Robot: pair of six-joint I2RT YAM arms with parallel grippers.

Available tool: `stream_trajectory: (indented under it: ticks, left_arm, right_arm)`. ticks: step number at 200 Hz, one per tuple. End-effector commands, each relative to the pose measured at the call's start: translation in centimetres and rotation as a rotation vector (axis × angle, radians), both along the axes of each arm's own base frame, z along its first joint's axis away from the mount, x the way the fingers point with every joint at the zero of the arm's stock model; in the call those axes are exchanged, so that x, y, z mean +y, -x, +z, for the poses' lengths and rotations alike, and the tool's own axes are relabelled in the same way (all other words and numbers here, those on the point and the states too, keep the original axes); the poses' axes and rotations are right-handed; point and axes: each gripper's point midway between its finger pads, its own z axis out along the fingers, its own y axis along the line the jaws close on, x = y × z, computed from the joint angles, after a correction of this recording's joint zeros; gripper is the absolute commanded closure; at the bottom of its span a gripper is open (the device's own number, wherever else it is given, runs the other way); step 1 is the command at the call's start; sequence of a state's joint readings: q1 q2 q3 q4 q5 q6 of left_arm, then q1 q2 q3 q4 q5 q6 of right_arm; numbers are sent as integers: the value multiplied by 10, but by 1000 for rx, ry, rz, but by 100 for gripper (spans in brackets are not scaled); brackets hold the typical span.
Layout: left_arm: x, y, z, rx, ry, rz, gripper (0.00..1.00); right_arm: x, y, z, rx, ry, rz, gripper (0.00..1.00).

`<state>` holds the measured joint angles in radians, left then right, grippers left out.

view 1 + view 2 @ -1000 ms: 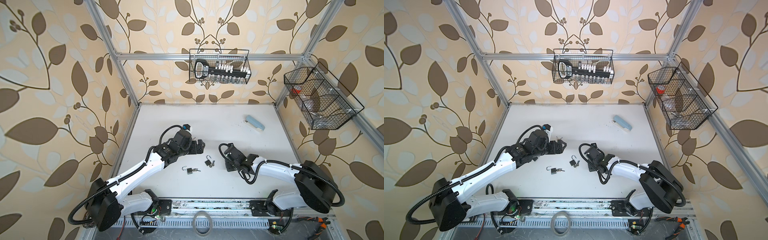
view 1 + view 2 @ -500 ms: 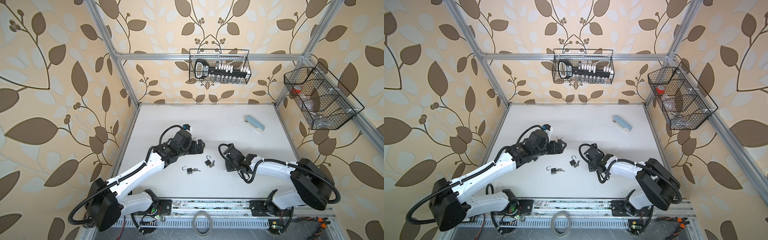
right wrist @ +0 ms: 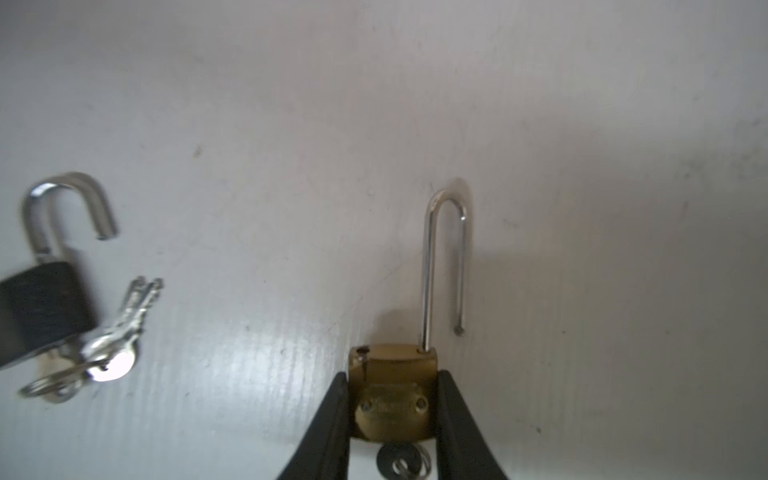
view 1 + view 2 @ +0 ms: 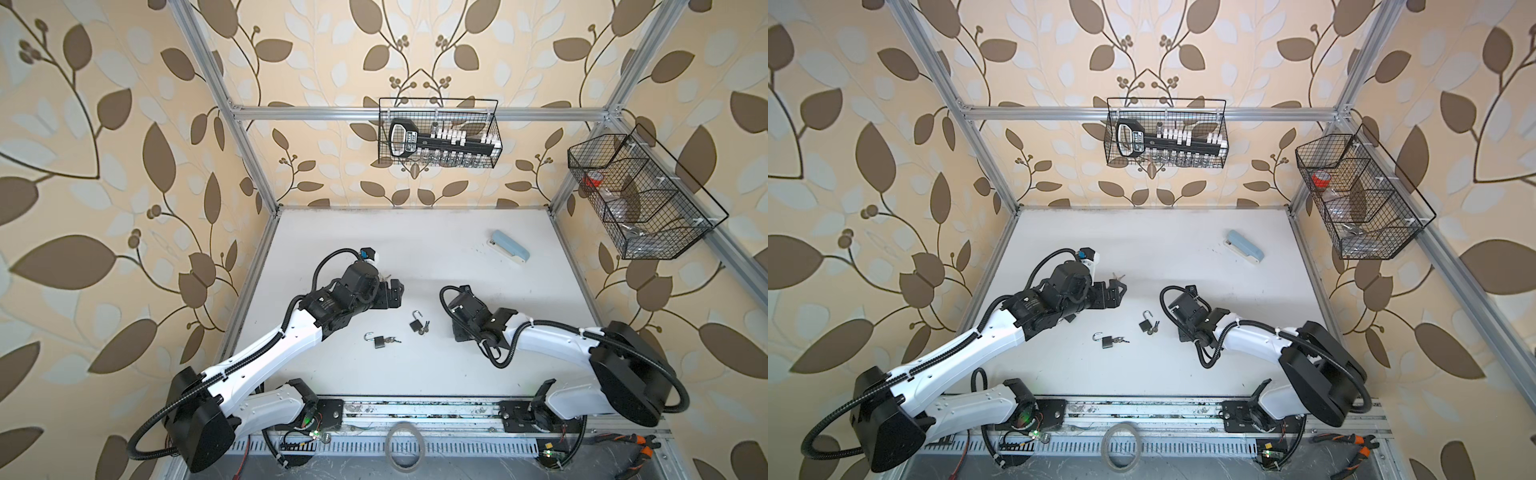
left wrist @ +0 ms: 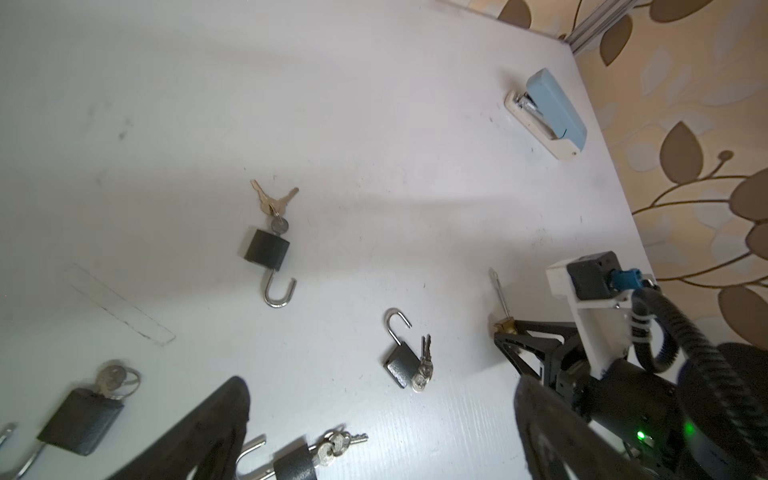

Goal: Lock with the key

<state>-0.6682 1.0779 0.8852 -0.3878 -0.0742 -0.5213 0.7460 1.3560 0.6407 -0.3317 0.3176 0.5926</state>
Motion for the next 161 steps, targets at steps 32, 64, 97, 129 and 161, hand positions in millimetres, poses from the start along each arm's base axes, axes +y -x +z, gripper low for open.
stream_trajectory:
  ticks: [32,64,97,129,161]
  left_arm:
    - [7,8,114,-458,-62,-175,1]
    - [-5,24,139,-520,-129,-354,1]
    - [-17,44,141,-472,-123,-507,1]
    - [-26,71,151,-551,-88,-676,1]
    - [-19,83,171,-804,-168,-724,2]
  right_arm:
    - [27,-20,170,-420,-285,136,92]
    - [41,-13,232,-613,-366,299,100]
    - [54,-3,263,-654,-217,541,100]
    - [85,15,293,-691,-193,831,100]
    - [105,23,319,-655,-192,988,100]
